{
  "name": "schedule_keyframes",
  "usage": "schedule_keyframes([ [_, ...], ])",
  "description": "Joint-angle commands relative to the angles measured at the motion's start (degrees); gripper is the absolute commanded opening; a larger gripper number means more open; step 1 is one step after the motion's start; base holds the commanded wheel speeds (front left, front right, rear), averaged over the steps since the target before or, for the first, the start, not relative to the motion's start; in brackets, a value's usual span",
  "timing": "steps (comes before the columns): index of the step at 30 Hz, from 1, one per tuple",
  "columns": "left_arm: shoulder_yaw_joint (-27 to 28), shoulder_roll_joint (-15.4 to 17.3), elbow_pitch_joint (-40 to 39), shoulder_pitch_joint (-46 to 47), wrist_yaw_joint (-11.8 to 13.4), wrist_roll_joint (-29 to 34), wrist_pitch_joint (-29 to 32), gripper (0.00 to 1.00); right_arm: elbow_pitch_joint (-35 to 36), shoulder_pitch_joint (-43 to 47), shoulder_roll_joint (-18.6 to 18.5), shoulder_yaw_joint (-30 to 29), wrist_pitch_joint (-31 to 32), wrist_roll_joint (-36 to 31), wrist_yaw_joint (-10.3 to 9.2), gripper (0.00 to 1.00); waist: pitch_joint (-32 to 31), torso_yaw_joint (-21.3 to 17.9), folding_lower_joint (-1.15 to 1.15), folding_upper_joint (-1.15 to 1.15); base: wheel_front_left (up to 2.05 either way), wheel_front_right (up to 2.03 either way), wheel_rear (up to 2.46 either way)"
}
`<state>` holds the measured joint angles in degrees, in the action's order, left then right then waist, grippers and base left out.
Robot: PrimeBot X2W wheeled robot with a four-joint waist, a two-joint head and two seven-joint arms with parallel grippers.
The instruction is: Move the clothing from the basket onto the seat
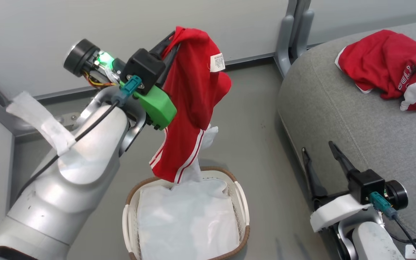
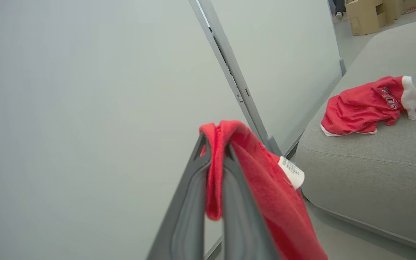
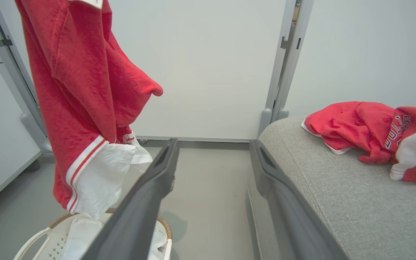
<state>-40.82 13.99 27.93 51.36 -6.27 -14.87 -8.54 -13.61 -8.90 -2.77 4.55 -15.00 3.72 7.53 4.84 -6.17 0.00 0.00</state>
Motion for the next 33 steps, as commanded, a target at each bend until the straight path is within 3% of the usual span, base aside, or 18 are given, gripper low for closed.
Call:
schedule_keyframes([
  [1,0.14,0.14,-0.24,1.73,0.09,-0.34,0.49,0.0,0.3,-0.96,-0.22,0.98,-0.29,0.38,-0.07,1.0,-1.19,0.27,0.0,0.0,0.0,0.0,0.0],
  [16,-0.35,-4.04,1.88,10.34,0.08,-1.23,3.29,0.0,-0.74,-10.78,-0.23,13.62,-0.29,3.41,-0.08,1.0,-2.56,0.05,0.0,0.0,0.0,0.0,0.0],
  [33,-3.84,-6.93,-1.85,12.34,-0.56,-1.88,2.06,0.0,-18.17,-24.7,-1.04,14.14,-0.29,1.62,-0.08,1.0,-3.19,2.21,0.0,0.0,0.0,0.0,0.0],
])
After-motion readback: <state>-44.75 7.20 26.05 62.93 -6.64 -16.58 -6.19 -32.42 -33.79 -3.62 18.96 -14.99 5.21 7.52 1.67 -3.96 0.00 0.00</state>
